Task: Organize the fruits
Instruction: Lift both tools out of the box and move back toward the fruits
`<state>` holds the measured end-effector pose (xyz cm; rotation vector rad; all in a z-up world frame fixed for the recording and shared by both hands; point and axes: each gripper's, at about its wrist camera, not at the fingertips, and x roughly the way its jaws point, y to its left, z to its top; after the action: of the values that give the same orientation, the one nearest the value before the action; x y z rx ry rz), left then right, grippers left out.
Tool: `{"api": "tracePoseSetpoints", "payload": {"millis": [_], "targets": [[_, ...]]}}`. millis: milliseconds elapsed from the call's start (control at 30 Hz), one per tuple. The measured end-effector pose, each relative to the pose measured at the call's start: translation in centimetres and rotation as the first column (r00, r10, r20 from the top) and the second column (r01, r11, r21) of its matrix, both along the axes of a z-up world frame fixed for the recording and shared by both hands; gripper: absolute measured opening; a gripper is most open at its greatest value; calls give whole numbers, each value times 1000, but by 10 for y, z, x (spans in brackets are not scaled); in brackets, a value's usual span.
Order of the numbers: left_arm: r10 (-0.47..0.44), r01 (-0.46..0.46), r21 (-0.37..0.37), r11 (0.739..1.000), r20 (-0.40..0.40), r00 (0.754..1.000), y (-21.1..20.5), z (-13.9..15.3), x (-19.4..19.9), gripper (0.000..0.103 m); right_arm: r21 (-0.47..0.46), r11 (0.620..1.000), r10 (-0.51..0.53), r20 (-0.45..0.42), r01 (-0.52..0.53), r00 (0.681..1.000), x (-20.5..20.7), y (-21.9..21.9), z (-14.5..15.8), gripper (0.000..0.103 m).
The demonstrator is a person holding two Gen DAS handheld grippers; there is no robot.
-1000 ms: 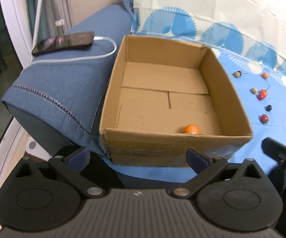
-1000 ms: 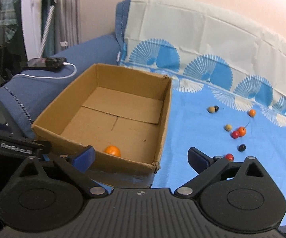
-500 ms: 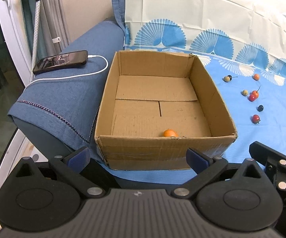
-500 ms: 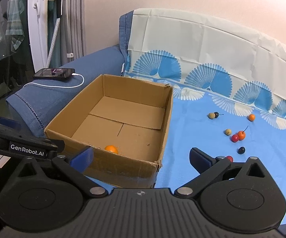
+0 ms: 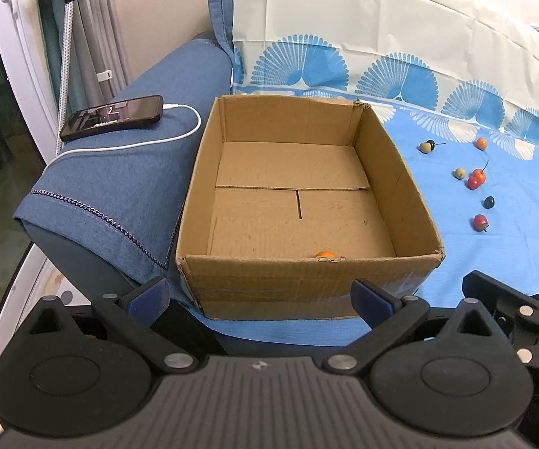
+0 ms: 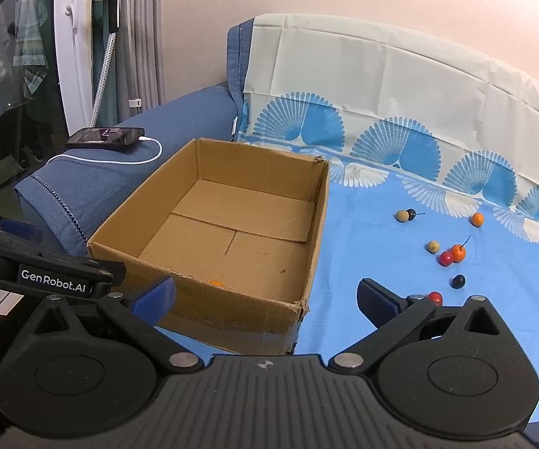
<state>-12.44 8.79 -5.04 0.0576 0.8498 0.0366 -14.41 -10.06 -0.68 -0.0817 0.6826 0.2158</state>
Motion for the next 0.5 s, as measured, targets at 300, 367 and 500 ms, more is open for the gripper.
{"api": "tracePoseSetpoints", "payload": {"millis": [300, 367, 500], "targets": [[-2, 2, -3, 1000, -14, 1000, 2, -3, 4, 103, -1, 1000, 5, -14, -5, 1000, 4, 1, -3, 102], [-3, 3, -2, 1000, -18, 1000, 1, -3, 6, 103, 0, 1000, 4, -17, -4, 1000, 5, 1, -4, 102], [-4, 4, -1, 1000, -26, 1000, 0, -5, 8, 103, 3, 1000, 0, -24, 0, 1000, 8, 0, -6, 102]]}}
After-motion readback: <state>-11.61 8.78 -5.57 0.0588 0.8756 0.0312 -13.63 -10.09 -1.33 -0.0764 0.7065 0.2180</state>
